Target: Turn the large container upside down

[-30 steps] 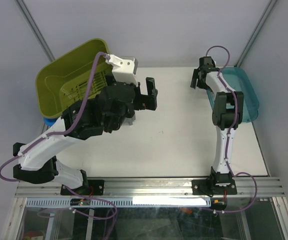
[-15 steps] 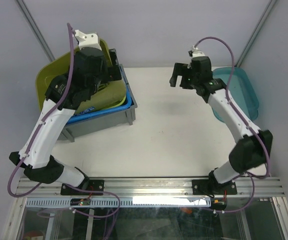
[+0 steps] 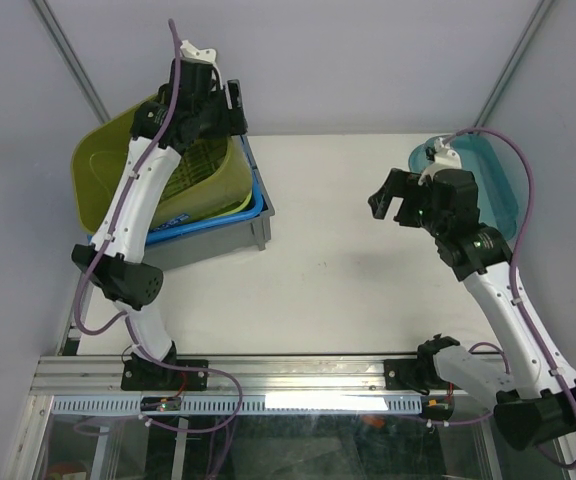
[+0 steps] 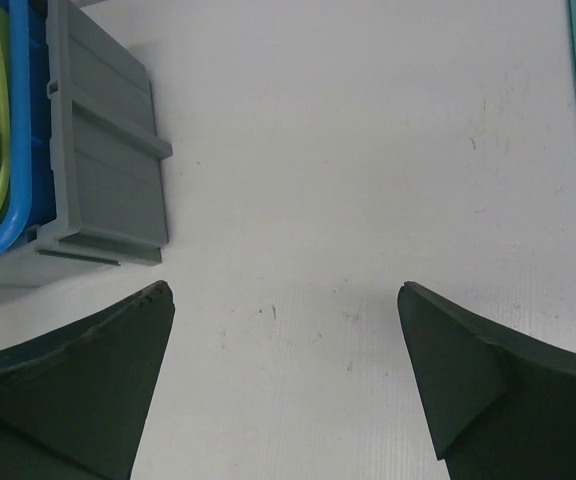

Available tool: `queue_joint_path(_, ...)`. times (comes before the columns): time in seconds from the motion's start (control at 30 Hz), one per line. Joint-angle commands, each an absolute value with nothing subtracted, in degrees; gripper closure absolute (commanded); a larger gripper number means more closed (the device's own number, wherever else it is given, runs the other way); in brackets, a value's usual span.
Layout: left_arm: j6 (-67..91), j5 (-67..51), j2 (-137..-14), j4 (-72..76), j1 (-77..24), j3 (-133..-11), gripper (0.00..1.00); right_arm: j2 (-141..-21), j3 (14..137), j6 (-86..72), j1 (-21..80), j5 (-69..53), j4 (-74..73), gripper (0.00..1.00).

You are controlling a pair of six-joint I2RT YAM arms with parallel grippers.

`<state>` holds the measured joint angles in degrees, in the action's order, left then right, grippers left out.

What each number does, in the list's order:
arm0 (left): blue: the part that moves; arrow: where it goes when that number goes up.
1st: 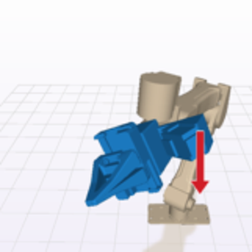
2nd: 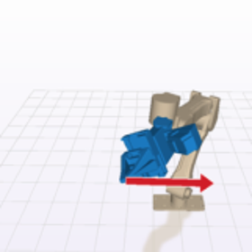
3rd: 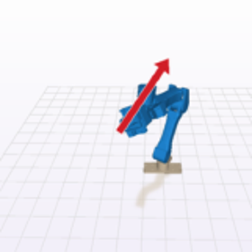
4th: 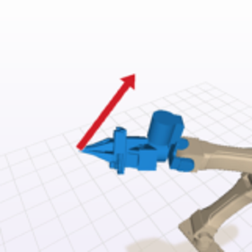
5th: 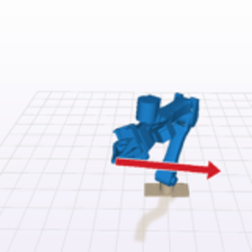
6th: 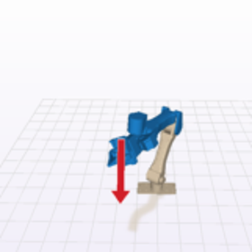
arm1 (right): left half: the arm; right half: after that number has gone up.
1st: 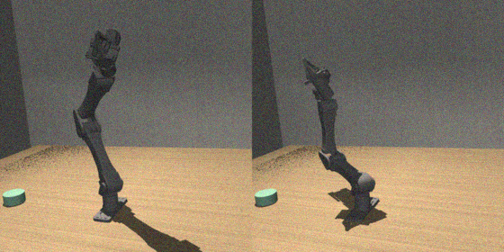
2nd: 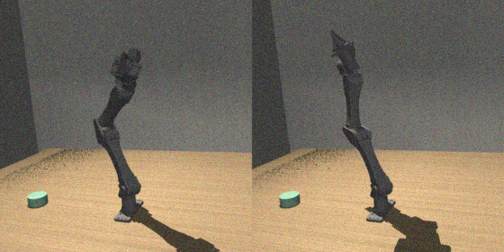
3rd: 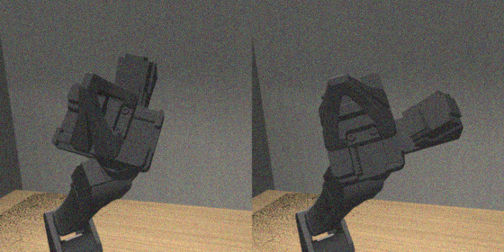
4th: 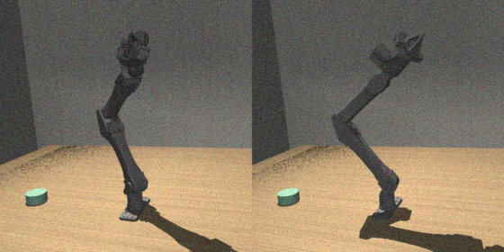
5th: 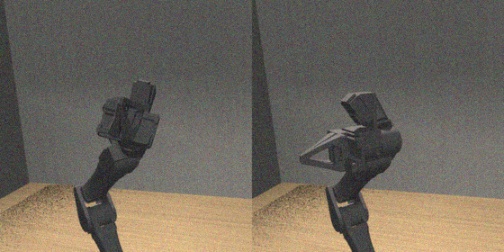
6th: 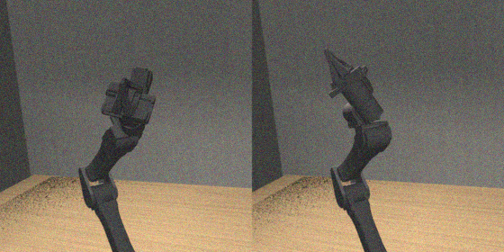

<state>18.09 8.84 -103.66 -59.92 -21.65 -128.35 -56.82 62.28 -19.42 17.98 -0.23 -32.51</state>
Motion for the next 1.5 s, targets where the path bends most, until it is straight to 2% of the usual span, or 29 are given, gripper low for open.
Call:
queue_joint_path(0.0,16.9,3.45,-102.14,-56.35,-21.45,-130.09,0.44,-54.39,63.22,-19.91,18.13,0.75,-33.25,0.01)
queue_joint_path(0.07,16.86,3.39,-101.5,-56.34,-21.42,-129.39,0.65,-54.07,63.52,-20.09,18.11,0.73,-33.33,0.01)
queue_joint_path(0.13,16.75,4.39,-100.61,-56.26,-21.44,-128.81,0.78,-54.01,63.8,-20.28,18.15,0.23,-33.02,0.01)
queue_joint_path(0.27,15.85,5.72,-98.31,-57.71,-21.47,-129.43,0.93,-54.25,64.12,-20.77,18.11,0.02,-32.78,0.01)
queue_joint_path(0.3,15.87,6.54,-97.4,-58.27,-21.46,-130.08,1.0,-54.17,64.11,-20.83,18.11,0.05,-32.77,0.01)
queue_joint_path(0.5,15.26,2.71,-90.27,-57.9,-21.45,-137.0,1.0,-53.0,64.4,-21.27,18.11,0.39,-32.53,0.01)
queue_joint_path(0.83,20.16,-14.41,-77.93,-41.56,-21.51,-138.71,1.0,-46.83,65.46,-22.4,18.11,7.21,-32.46,0.01)
queue_joint_path(1.03,30.1,-32.01,-78.9,-32.93,-21.48,-137.47,1.0,-38.81,63.94,-21.97,18.11,20.3,-31.97,0.01)
queue_joint_path(1.17,42.77,-43.48,-79.55,-15.96,-21.79,-129.34,1.0,-33.36,62.84,-19.42,18.11,28.41,-31.5,0.01)
queue_joint_path(1.27,49.21,-46.77,-79.67,-2.7,-24.51,-120.2,1.0,-28.28,61.88,-20.16,18.12,34.27,-30.68,0.01)
queue_joint_path(1.47,50.53,-49.14,-90.79,-1.56,-36.29,-123.8,1.0,-19.06,59.3,-19.93,18.15,40.79,-26.88,0.01)
